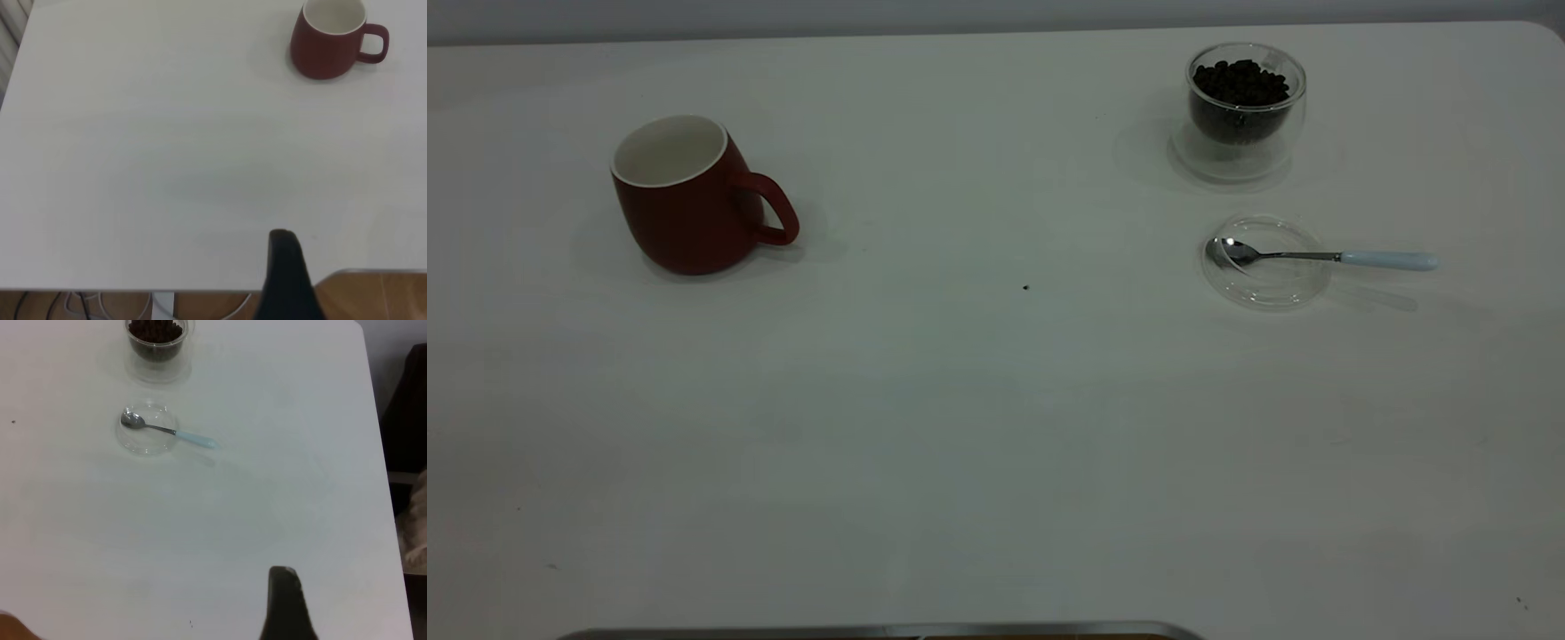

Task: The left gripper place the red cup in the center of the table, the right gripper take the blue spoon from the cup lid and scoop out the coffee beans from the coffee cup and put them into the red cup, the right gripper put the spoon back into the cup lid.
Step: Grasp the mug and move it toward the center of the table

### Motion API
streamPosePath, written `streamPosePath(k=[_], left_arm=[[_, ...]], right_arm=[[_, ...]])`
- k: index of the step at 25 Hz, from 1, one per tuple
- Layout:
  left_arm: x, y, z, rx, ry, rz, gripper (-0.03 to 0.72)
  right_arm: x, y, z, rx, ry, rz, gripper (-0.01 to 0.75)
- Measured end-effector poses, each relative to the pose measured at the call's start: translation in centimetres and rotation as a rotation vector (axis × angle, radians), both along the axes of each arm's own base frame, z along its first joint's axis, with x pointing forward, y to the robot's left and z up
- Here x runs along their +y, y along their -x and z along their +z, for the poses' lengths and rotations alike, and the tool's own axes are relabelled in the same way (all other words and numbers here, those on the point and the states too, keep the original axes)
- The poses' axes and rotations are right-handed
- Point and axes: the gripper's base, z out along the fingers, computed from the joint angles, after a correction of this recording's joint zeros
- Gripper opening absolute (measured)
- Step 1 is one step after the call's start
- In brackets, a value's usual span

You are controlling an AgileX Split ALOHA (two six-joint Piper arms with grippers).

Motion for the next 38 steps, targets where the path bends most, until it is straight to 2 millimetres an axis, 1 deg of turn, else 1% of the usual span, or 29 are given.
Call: streamPosePath(k=[2, 4, 6, 8, 11, 13, 15, 19, 20, 22, 27, 29, 30, 31, 33, 35, 38], left_arm=[[0.1, 0.3, 0.8, 0.003, -0.006, 0.005, 0.587], [0.4, 0.1, 2.5, 0.002, -0.046, 0.028, 0.587], [0.9, -0.8, 4.2, 0.040, -0.093, 0.059, 0.587], [1.4, -2.2, 5.6, 0.090, -0.142, 0.088, 0.587], [1.8, -5.5, 6.7, 0.213, -0.184, 0.097, 0.587], [1.8, -8.2, 6.8, 0.263, -0.197, 0.083, 0.587], [1.8, -11.1, 6.4, 0.288, -0.212, 0.056, 0.587], [1.6, -17.6, 4.3, 0.334, -0.221, 0.002, 0.587], [1.5, -19.4, 3.3, 0.368, -0.222, -0.014, 0.587], [1.4, -22.5, 2.2, 0.379, -0.212, -0.026, 0.587], [1.4, -31.3, -2.3, 0.509, -0.178, -0.019, 0.587], [1.4, -34.9, -4.7, 0.561, -0.174, -0.021, 0.587], [1.4, -36.4, -6.3, 0.601, -0.172, -0.021, 0.587], [1.5, -37.9, -7.2, 0.620, -0.171, -0.018, 0.587], [1.5, -40.6, -10.0, 0.694, -0.172, -0.011, 0.587], [1.7, -42.6, -12.5, 0.764, -0.175, -0.002, 0.587], [1.8, -45.1, -13.9, 0.797, -0.174, 0.021, 0.587]], right_arm=[[0.0, 0.0, 0.0, 0.000, 0.000, 0.000, 0.547], [0.0, 0.0, 0.0, 0.000, 0.000, 0.000, 0.547], [0.0, 0.0, 0.0, 0.000, 0.000, 0.000, 0.547], [0.0, 0.0, 0.0, 0.000, 0.000, 0.000, 0.547], [0.0, 0.0, 0.0, 0.000, 0.000, 0.000, 0.547], [0.0, 0.0, 0.0, 0.000, 0.000, 0.000, 0.547], [0.0, 0.0, 0.0, 0.000, 0.000, 0.000, 0.547], [0.0, 0.0, 0.0, 0.000, 0.000, 0.000, 0.547], [0.0, 0.0, 0.0, 0.000, 0.000, 0.000, 0.547], [0.0, 0.0, 0.0, 0.000, 0.000, 0.000, 0.547], [0.0, 0.0, 0.0, 0.000, 0.000, 0.000, 0.547], [0.0, 0.0, 0.0, 0.000, 0.000, 0.000, 0.547], [0.0, 0.0, 0.0, 0.000, 0.000, 0.000, 0.547], [0.0, 0.0, 0.0, 0.000, 0.000, 0.000, 0.547], [0.0, 0.0, 0.0, 0.000, 0.000, 0.000, 0.547], [0.0, 0.0, 0.0, 0.000, 0.000, 0.000, 0.547], [0.0, 0.0, 0.0, 0.000, 0.000, 0.000, 0.547]])
